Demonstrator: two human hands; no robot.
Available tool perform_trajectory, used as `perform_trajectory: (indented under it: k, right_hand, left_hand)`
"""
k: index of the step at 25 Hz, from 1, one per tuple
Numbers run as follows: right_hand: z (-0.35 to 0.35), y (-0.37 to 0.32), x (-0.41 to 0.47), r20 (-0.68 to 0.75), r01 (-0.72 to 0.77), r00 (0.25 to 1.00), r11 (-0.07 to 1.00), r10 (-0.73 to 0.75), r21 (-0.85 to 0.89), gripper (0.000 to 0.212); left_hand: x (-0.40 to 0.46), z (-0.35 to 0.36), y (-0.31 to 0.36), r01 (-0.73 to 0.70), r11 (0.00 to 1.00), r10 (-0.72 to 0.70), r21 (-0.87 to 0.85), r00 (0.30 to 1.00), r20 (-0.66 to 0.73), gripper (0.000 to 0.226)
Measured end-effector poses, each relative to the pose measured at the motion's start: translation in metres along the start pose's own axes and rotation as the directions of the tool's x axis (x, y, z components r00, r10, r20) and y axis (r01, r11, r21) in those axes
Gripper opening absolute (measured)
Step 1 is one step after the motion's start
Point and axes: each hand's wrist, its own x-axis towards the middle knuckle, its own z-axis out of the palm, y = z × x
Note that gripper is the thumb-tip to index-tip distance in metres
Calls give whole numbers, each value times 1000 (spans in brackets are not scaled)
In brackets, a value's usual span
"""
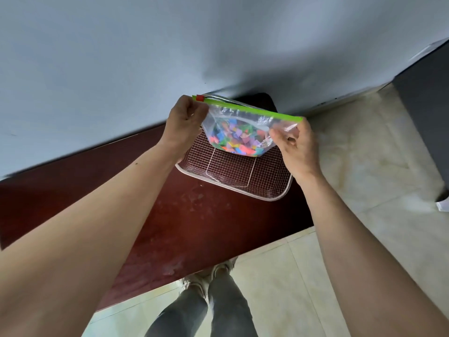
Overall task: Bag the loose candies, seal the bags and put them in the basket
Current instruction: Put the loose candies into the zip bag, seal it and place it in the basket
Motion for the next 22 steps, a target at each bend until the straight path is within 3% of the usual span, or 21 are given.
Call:
perform_trajectory:
  k: [7,9,12,18,22]
  right_hand:
    - [0,-5,-18,-53,-10,999,999,8,-32,66]
    - [2,-4,-27,-79,-21,997,999,17,-48,75]
    - [7,-2,-44,-121,-37,992,998,30,-51,79]
    - [32,-5,-80,-189,-138,974,989,126,-52,86]
    - [70,-14,-107,-156,-174,974,984,165,-45,81]
  left_hand:
    - [-15,-5,-10,22,1000,-22,-8,1000,12,9]
    - [-24,-10,-15,26,1000,-26,-17,999,27,23]
    - [-38,-21,-23,47,999,-46,-15,998,33,38]
    - [-73,-49,-38,19,999,-19,-26,1000,-1,31]
    - [-95,-85,-55,30,1000,-30,2,999,-38,38]
